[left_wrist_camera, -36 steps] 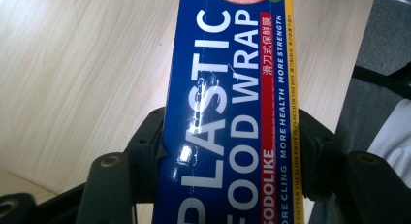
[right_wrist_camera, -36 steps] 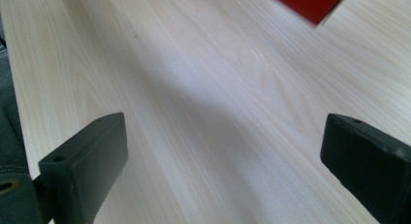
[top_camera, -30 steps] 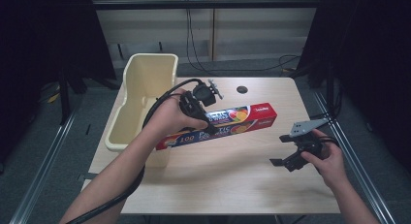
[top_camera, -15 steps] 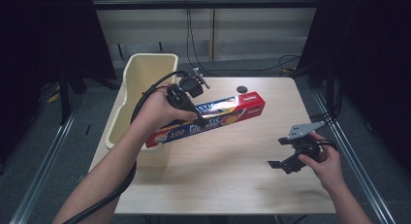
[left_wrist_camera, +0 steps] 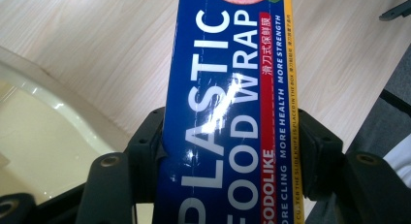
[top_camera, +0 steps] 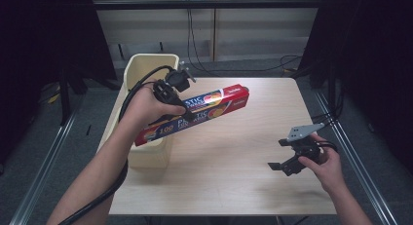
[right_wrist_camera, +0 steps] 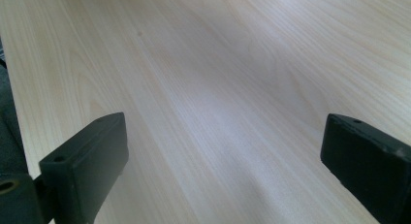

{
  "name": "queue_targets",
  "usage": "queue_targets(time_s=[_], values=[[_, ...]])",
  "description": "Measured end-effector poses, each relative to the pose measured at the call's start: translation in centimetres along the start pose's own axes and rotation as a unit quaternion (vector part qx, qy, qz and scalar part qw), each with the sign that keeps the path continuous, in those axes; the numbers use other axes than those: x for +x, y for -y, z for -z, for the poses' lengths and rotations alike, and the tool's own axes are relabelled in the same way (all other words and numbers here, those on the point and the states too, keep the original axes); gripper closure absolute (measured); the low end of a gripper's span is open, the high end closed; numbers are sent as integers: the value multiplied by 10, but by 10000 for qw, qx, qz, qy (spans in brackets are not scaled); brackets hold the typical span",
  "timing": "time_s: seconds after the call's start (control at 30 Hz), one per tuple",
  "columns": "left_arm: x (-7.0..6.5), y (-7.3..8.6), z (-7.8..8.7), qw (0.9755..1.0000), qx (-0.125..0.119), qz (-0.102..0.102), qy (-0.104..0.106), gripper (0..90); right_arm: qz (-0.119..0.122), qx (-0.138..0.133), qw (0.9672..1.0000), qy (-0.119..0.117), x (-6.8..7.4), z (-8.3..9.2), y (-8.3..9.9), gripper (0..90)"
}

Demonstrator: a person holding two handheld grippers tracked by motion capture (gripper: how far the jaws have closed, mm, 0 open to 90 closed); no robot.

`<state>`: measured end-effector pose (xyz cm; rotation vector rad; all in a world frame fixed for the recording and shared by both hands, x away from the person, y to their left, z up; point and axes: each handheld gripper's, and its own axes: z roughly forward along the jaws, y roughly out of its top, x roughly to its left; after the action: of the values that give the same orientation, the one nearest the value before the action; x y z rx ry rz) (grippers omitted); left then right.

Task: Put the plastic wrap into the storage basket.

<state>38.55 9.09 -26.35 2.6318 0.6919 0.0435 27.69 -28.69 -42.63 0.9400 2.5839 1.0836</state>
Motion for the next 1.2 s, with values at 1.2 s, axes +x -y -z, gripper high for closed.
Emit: queue_targets(time_s=[1.2], values=[[34, 33, 34, 9919, -62, 1142, -561, 403, 11, 76, 10000, 18, 2, -8, 3, 27]])
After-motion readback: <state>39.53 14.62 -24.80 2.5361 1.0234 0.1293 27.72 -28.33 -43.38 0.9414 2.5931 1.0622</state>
